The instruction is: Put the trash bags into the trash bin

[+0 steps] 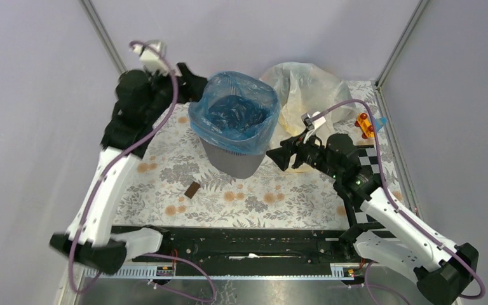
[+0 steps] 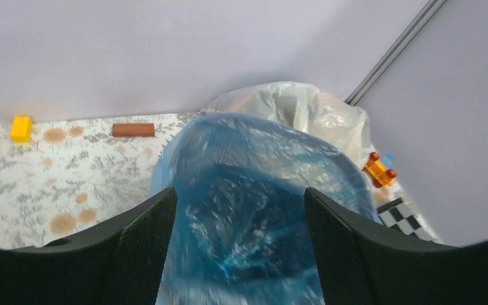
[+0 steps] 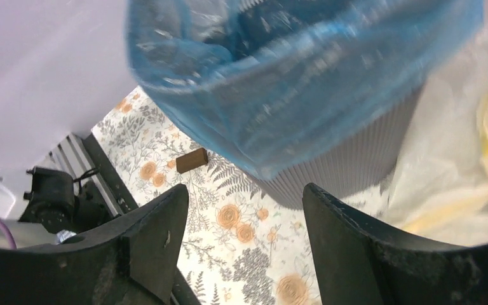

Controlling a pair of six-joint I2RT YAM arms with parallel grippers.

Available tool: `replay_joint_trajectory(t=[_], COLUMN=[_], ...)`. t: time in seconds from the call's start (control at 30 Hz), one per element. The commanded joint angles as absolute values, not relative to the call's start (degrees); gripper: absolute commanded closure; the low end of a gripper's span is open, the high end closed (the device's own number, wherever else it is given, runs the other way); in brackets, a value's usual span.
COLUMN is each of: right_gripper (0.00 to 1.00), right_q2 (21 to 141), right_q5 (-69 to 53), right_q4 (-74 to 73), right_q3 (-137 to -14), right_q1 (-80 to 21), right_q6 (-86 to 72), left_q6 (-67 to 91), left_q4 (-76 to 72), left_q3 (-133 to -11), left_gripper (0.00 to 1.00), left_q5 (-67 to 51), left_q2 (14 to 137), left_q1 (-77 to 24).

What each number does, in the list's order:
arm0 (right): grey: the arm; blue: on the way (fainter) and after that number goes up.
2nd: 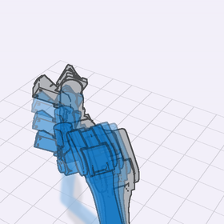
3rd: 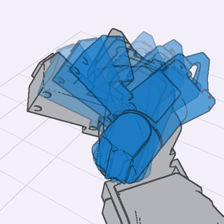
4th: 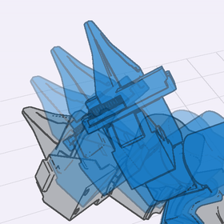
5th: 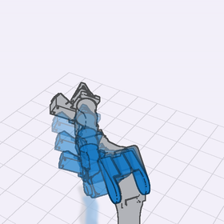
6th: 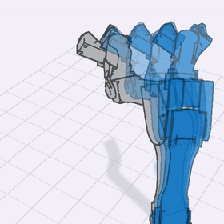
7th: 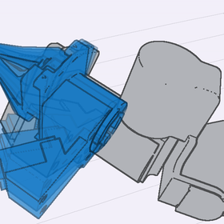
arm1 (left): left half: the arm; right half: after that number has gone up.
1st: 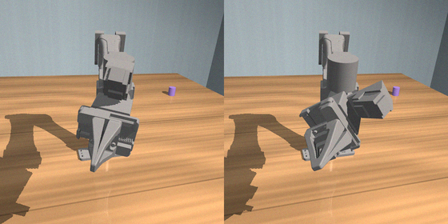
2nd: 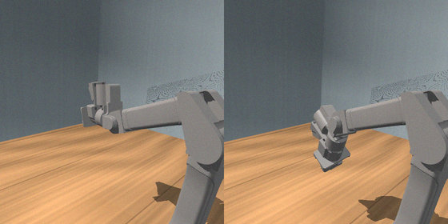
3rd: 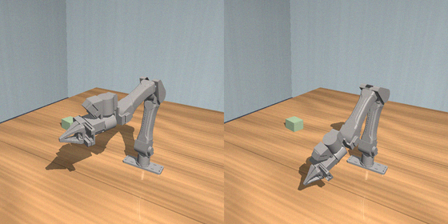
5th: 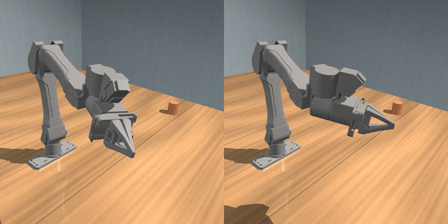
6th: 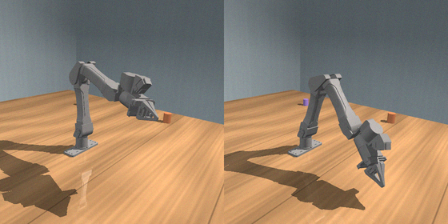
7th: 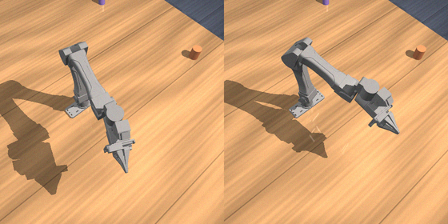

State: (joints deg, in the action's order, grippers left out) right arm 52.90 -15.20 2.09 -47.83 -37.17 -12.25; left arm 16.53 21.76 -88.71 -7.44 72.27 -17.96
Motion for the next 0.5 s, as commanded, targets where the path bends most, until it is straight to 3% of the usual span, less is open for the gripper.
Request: replay_joint_trajectory(t=[0.0, 0.2, 0.33, 0.47], right_gripper=[0.27, 0.33, 0.36, 0.37], right_q2=[48.5, 48.77, 57.46, 67.97], right_q5=[-6.41, -16.55, -27.74, -32.24], right_q4=[10.23, 27.3, 50.2, 70.18], right_q3=[-41.31, -32.32, -27.13, -25.85], right_q1=[-35.52, -23.8, -16.19, -15.34], right_q6=[-27.23, -46.34, -63.68, -71.53], left_q6=[25.49, 35.69, 40.38, 47.72], left_q4=[19.89, 21.88, 20.28, 13.74], left_q3=[-77.75, -63.01, -55.03, -46.4], left_gripper=[0.25, 0.31, 0.35, 0.35], left_q5=[-3.3, -3.55, -8.95, -16.95], left_q2=[60.63, 43.96, 37.23, 32.64], left_q1=[-17.14, -15.56, -15.45, -15.47])
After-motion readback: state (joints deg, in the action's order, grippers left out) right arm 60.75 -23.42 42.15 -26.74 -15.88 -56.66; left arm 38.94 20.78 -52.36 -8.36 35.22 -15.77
